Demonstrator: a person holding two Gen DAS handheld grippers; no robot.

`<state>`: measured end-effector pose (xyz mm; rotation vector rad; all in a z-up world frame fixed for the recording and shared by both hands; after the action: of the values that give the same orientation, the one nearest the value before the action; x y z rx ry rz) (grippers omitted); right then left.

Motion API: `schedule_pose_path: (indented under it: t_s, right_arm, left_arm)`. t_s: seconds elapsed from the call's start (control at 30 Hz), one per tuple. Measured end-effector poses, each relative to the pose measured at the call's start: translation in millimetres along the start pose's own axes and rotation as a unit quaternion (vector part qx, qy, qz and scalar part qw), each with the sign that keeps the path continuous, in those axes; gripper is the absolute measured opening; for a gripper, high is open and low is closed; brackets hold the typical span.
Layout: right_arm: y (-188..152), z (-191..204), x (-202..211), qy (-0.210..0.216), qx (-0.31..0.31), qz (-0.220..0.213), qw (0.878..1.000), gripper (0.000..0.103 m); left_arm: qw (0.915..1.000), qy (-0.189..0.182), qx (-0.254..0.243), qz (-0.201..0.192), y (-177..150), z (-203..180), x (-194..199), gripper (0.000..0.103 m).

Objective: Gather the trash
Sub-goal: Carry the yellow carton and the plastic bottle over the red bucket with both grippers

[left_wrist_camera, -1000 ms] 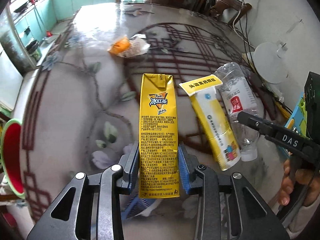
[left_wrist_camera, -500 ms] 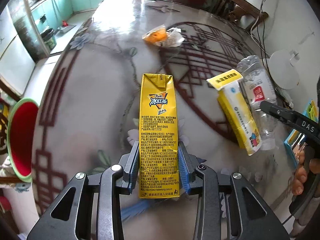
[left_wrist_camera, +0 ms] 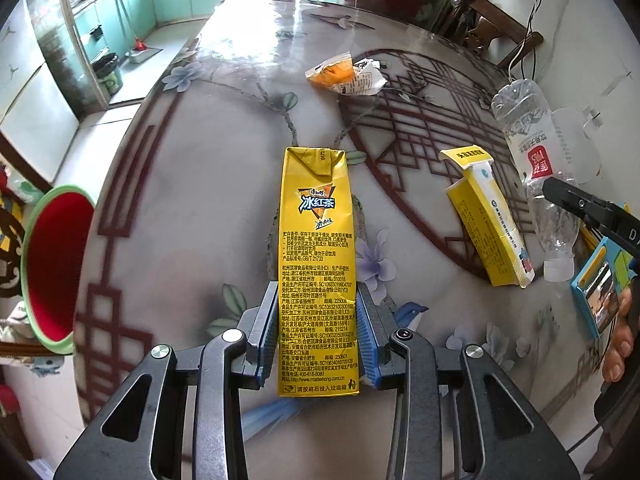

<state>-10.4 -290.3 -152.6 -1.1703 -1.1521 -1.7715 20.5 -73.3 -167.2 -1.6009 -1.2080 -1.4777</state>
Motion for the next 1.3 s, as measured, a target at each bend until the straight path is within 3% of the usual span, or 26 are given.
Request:
schedule_pose_path:
  t_s: [0.63,0.97,1.3]
  right_arm:
    - [2.6,42.4,14.0,-0.006,0.021,-0.019,1.000,0.051]
    - [1.8,104.1,15.3,0.001,0.057,-0.022,0.998,0.051]
    - [-2.2,195.0,7.7,0.019,0.098,-0.019,0.995,0.051]
  left_arm:
    - [0.9998,-0.013,0.010,-0.006,-3.8,28.8,8.6,0.034]
    - [0.9991,-0.025,0.025,-0.022,-8.1,66.8,23.8,0.034]
    - [0.9968,-0.025,0.068,-0.032,-16.1,145.9,37.8,0.034]
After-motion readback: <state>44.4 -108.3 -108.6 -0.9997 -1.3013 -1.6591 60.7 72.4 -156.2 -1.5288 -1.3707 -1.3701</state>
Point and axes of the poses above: each gripper's, at about its wrist camera, not at the fingertips, and x roughly against the way its jaws point, z to its left, y to its top, the point moved 2 cm from there along -x, roughly the way its jaws point, and after that the axes turned 15 degrees about z, right-handed, at the moved point
